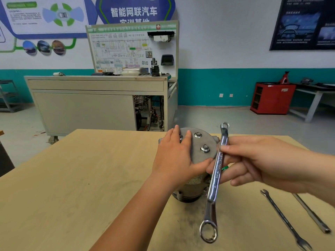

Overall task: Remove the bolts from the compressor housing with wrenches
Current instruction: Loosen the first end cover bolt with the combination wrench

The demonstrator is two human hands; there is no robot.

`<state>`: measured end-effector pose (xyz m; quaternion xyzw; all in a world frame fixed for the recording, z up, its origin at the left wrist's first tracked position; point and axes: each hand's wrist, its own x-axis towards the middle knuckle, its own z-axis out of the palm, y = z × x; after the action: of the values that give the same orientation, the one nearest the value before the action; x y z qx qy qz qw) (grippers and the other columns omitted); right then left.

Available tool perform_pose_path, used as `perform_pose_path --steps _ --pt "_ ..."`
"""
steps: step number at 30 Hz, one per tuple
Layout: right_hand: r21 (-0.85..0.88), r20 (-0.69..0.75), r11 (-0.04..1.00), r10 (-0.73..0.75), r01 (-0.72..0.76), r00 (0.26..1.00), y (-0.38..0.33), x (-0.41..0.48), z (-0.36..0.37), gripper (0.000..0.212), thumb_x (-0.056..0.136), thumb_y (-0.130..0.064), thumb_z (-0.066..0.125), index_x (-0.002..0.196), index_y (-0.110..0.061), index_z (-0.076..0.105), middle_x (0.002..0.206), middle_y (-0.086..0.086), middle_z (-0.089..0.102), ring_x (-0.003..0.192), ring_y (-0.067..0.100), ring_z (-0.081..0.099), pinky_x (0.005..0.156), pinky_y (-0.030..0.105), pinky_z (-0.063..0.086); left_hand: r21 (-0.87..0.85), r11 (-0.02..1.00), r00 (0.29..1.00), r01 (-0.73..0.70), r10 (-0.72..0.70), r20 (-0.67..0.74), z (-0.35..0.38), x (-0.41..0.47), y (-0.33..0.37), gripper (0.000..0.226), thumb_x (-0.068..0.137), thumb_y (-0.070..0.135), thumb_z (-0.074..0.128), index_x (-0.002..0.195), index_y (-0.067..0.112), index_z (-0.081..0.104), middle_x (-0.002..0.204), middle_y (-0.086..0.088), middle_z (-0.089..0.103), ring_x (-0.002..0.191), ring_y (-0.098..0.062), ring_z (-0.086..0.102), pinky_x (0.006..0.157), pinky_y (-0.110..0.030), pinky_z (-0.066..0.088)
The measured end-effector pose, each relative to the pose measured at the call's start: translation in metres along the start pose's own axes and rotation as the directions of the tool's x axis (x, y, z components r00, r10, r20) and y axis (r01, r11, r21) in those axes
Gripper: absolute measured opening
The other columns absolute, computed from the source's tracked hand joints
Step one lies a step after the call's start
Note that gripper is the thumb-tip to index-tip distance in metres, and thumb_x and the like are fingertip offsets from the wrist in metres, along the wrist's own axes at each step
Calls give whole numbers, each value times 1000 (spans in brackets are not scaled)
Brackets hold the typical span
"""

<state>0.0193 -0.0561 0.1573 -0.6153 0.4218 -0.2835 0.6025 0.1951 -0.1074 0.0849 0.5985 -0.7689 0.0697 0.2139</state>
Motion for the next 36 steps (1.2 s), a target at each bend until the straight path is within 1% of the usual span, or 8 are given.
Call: perform_pose_path --steps 2,5,15,22,27,29,32,36 --pt "108 -4 994 17 -17 1000 5 0 7 40 76 -24 54 106 3 56 84 19 73 54 19 68 43 21 52 2 1000 1000 11 -11 12 -2 -1 2 107 67 85 23 152 20 19 160 -14 8 146 -26 7 117 -34 8" --pt "188 -31 981 48 -42 998 9 3 14 25 89 -17 49 105 1 56 74 19 71 43 15 63 39 20 49 -17 1000 1000 22 -22 2 -6 -2 3 120 50 81 2 152 21 19 160 -13 8 146 -25 7 117 -33 7" --pt "188 -26 980 74 -68 997 12 11 18 20 95 -18 44 97 -1 55 64 19 68 38 14 59 35 20 46 -21 1000 1000 18 -18 1 -6 -2 3 117 52 78 1 153 21 17 160 -13 7 146 -26 6 118 -36 8" --pt "0 36 990 140 -140 989 13 13 9 24 98 -24 40 95 -4 52 62 17 67 37 13 58 36 18 45 -23 1000 1000 17 -17 4 -4 -1 2 109 61 79 22 152 20 18 160 -13 7 146 -26 6 117 -36 8" --pt "-163 46 976 155 -146 987 10 14 -4 26 97 -28 40 97 -4 52 55 11 63 33 10 51 34 18 41 -8 1000 1000 23 -23 -10 -3 -2 2 119 54 86 7 152 20 19 160 -12 8 146 -26 8 117 -36 11" --pt "-360 46 921 180 -152 982 5 14 -11 28 98 -31 38 94 -9 54 53 6 62 34 9 49 36 18 41 -20 999 999 28 -28 -19 -3 -2 1 115 57 85 11 152 21 20 160 -12 10 146 -25 8 117 -35 12" --pt "-670 -10 727 195 -152 981 -8 15 -25 35 98 -38 36 84 -15 58 48 -1 59 39 9 50 44 17 42 -33 999 999 31 -31 -21 -3 -2 1 104 65 80 22 152 22 20 160 -11 10 146 -24 9 117 -36 12" --pt "-924 -121 356 80 -142 989 -24 24 -47 40 90 -54 40 76 -21 58 50 -7 56 43 0 48 52 16 38 -36 999 1000 25 -26 -8 -1 -2 1 100 72 80 31 152 22 19 160 -11 10 146 -25 8 117 -37 12"
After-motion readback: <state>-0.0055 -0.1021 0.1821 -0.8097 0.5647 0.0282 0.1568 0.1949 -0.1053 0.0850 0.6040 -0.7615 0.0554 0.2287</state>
